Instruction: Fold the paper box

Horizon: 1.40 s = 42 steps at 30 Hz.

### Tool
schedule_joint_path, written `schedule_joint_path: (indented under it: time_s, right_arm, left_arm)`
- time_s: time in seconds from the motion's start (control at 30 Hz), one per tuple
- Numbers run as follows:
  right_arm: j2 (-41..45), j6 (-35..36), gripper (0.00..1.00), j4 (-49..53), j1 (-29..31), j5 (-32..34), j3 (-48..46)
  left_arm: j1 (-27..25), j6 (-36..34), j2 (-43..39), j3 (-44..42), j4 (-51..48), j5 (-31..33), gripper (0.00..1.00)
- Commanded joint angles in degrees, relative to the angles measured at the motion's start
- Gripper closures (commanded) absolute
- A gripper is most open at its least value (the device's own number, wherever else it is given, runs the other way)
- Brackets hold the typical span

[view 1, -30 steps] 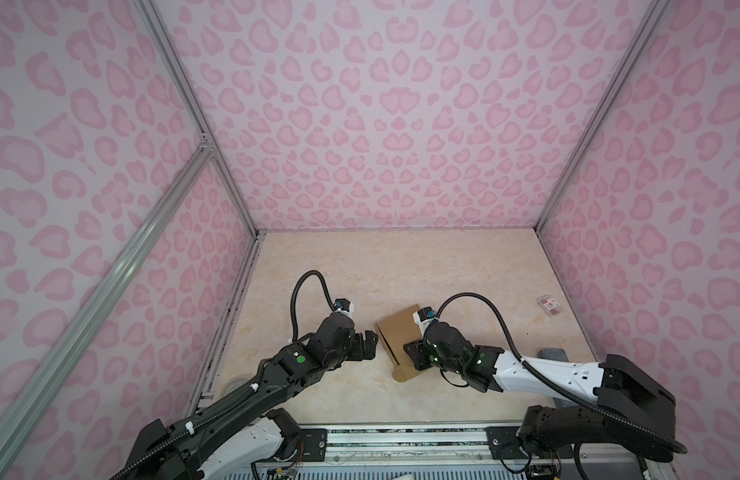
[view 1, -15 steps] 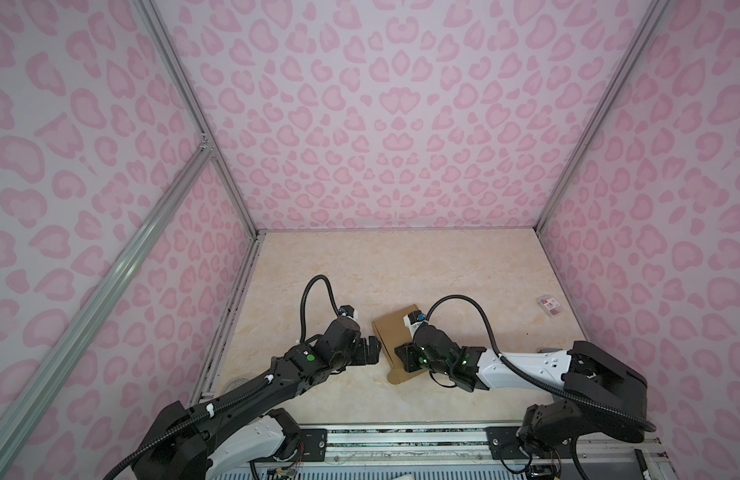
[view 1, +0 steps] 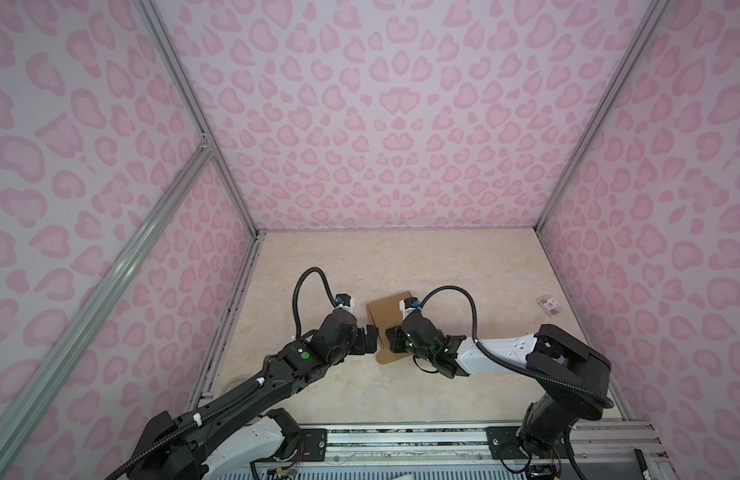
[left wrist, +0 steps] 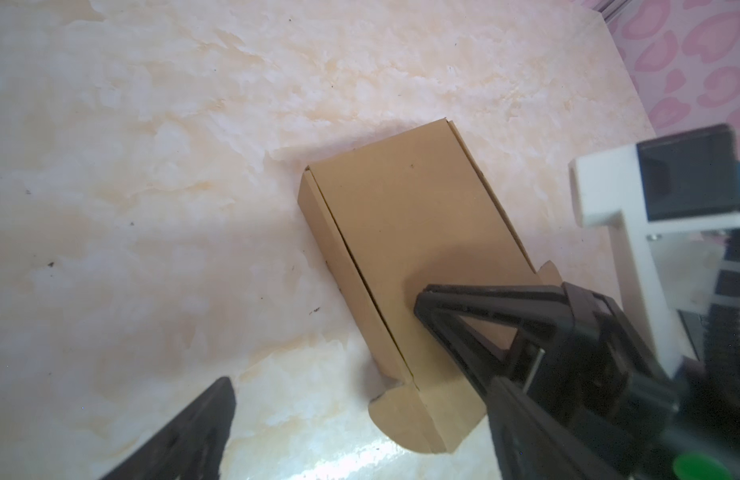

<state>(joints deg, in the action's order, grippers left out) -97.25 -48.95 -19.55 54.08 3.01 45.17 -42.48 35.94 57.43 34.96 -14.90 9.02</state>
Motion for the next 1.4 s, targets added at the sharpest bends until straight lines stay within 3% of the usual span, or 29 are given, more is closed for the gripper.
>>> schedule_joint_path:
  time_s: [0.0,0.3,0.53,0.7,1.1,1.37]
  right_arm:
    - [-1.35,-0.59,0.81,2.35,-0.94,0.32,2.97]
    - [9.08,6.78,0.74,13.06,-2.13,2.45,5.14]
    - [21.07,14.05,0.7,22.28,-8.64,3.97,-3.89]
    - [25.73,18.28,0.57,24.66,-12.91,0.4,-8.28]
    - [20.81,19.01,0.32,22.2,-16.58,-10.31,-8.8]
    - [18.73,17.29,0.32,19.43,-16.59,-11.44,-10.09]
  left_arm:
    - [0.08,0.82,-1.08,-1.22,0.13,0.63,0.03]
    - [0.04,5.62,-2.8,-4.34,1.43,-3.43,0.03]
    - [-0.01,10.51,0.96,-6.26,6.86,-9.15,0.03]
    - [-0.06,10.84,4.37,-5.46,8.79,-10.56,0.03]
    - [-0.15,12.13,10.56,-3.06,11.51,-12.51,0.03]
    - [-0.14,13.5,12.41,-3.22,14.27,-13.65,0.0]
